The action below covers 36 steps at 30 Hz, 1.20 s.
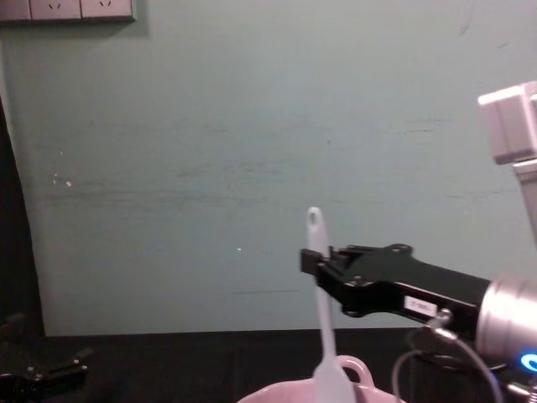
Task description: Use the one hand to pick up the spoon and stir the clear water in the bowl.
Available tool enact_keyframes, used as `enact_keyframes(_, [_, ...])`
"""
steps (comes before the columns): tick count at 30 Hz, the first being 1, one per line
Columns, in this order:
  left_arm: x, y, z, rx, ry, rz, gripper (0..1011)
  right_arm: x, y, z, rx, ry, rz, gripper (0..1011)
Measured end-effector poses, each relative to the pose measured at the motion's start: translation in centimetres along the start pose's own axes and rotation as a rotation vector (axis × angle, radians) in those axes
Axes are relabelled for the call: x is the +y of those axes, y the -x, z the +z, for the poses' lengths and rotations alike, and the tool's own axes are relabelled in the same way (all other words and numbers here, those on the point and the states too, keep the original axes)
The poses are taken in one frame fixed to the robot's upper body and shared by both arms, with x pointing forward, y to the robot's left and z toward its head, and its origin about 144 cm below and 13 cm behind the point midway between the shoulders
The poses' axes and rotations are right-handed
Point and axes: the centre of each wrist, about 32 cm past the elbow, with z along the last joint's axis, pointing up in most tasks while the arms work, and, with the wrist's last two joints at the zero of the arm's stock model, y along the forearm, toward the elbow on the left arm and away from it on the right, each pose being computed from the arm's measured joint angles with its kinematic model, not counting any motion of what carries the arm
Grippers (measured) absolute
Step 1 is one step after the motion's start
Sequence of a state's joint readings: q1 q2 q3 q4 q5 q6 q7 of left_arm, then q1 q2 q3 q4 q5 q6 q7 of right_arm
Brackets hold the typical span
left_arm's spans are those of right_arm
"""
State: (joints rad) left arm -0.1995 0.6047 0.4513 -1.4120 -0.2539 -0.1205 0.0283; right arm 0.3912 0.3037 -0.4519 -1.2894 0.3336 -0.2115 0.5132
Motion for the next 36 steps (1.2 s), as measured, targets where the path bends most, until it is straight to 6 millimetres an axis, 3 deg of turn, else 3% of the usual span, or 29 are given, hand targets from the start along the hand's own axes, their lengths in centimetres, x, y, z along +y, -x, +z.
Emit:
enact_keyframes(8, [0.0, 0.0, 0.0, 0.000, 0.000, 0.000, 1005, -2.0, -0.3, 0.3, -0.001, 0.025, -0.014, 112])
enact_keyframes(17, [0.0, 0.0, 0.0, 0.000, 0.000, 0.000, 1005, -3.8, 1.8, 0.4, 0.028, 0.021, 0.032, 112])
enact_keyframes(27, [0.0, 0.0, 0.0, 0.000, 0.000, 0.000, 1005, -2.8, 4.0, 0.1, 0.064, -0.004, 0.114, 113])
enact_keyframes(36, [0.0, 0.0, 0.0, 0.000, 0.000, 0.000, 1005, -0.8, 4.4, -0.4, 0.069, -0.021, 0.145, 112])
